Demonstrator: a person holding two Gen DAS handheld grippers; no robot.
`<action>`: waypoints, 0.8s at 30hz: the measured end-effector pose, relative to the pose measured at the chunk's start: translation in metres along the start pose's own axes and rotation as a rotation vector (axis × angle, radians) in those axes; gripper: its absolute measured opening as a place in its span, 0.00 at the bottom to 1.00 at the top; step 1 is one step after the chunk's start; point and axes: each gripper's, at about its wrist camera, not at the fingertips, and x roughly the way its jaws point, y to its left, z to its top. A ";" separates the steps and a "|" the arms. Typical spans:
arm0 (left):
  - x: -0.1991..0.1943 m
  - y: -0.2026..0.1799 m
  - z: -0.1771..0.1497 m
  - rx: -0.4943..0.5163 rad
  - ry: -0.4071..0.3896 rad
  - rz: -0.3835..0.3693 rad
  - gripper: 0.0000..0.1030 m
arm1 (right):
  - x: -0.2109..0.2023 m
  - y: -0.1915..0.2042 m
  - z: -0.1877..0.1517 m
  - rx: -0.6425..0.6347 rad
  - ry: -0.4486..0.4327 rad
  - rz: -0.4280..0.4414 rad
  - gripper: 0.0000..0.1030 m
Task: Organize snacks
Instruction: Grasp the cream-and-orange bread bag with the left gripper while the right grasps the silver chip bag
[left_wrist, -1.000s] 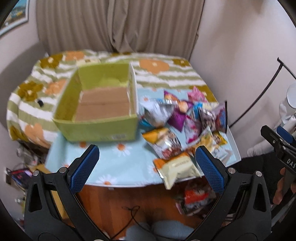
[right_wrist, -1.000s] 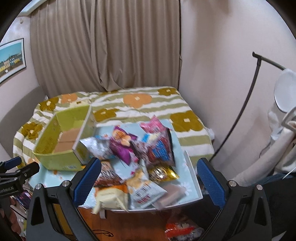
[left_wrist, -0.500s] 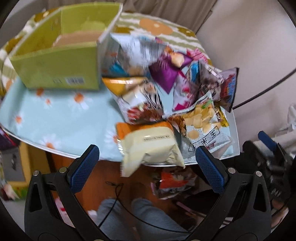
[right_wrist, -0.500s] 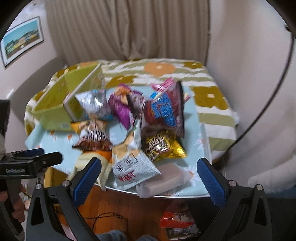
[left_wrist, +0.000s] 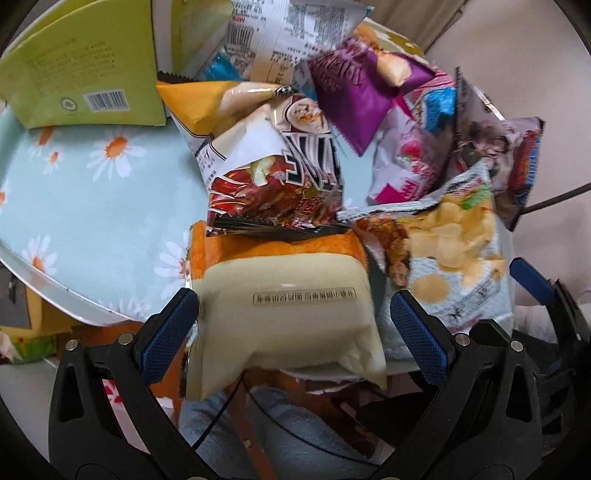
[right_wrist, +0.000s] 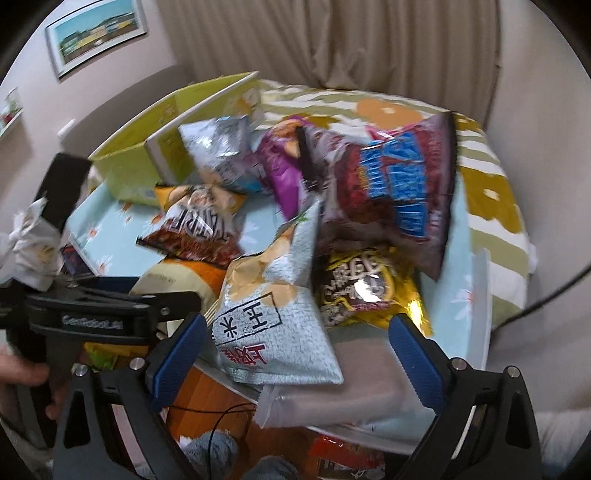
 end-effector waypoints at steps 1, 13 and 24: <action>0.002 -0.001 0.001 0.004 -0.004 0.007 1.00 | 0.003 0.000 0.000 -0.017 0.003 0.009 0.94; 0.032 0.013 0.011 -0.026 0.044 -0.048 0.90 | 0.031 0.006 0.005 -0.095 0.046 0.101 0.77; 0.027 -0.005 0.013 0.026 0.021 -0.047 0.77 | 0.038 0.015 0.006 -0.136 0.049 0.142 0.45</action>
